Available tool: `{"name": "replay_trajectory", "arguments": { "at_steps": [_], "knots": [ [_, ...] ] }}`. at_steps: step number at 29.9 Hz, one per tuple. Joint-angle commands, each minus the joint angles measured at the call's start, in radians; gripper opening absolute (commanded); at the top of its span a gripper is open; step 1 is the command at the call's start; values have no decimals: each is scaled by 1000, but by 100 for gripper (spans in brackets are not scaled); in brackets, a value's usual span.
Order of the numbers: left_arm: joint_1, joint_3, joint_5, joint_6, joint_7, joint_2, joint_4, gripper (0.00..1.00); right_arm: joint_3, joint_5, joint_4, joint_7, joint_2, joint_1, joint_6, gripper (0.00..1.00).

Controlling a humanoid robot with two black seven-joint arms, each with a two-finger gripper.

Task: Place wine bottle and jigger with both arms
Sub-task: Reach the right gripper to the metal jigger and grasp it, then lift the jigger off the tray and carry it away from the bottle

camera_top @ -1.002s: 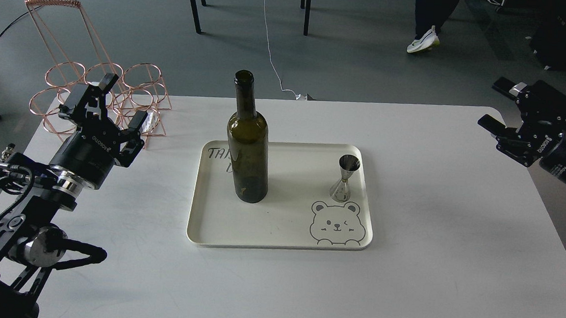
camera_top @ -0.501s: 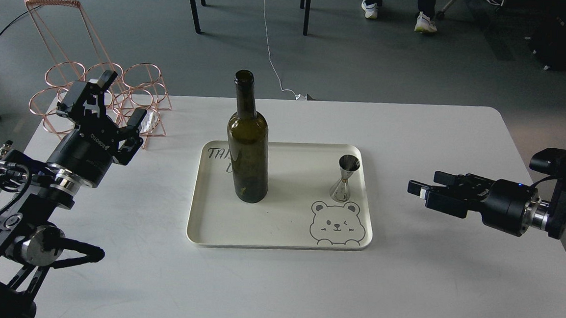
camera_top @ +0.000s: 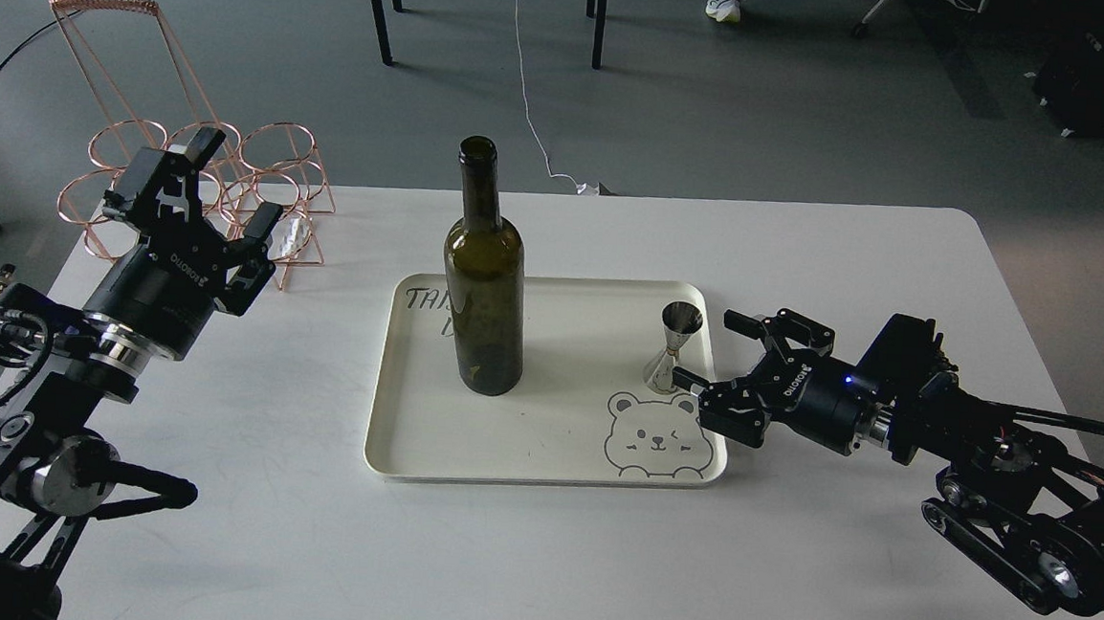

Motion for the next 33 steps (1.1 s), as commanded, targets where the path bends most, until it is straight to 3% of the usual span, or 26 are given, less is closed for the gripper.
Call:
{"name": "replay_trajectory", "arguments": {
  "at_steps": [1,10,12,14,15,16,19,24,33],
  "knots": [
    [2,0,0,2,0,0,-4,98,-29,0,-79,0,60,24,-26,98],
    [0,0,0,2,0,0,-5,98,-38,0,-234,0,192,58,-66,92],
    [0,-3,0,0,0,0,-5,98,-41,0,-258,0,209,72,-75,75],
    [0,-5,0,0,0,1,-7,98,-40,0,-280,0,210,75,-81,42],
    [0,-5,0,0,-2,1,-7,98,-40,0,-286,0,212,75,-87,30],
    [0,-7,0,0,-2,0,-5,98,-38,0,-292,0,212,75,-101,26],
    [0,-7,0,0,-2,0,-5,98,-41,0,-300,0,210,75,-126,25],
    [0,-7,0,0,-2,0,-7,98,-40,0,-298,0,210,76,-132,11],
    [0,-8,0,0,-2,3,-8,98,5,1,-243,0,192,88,-135,7]
  ]
}}
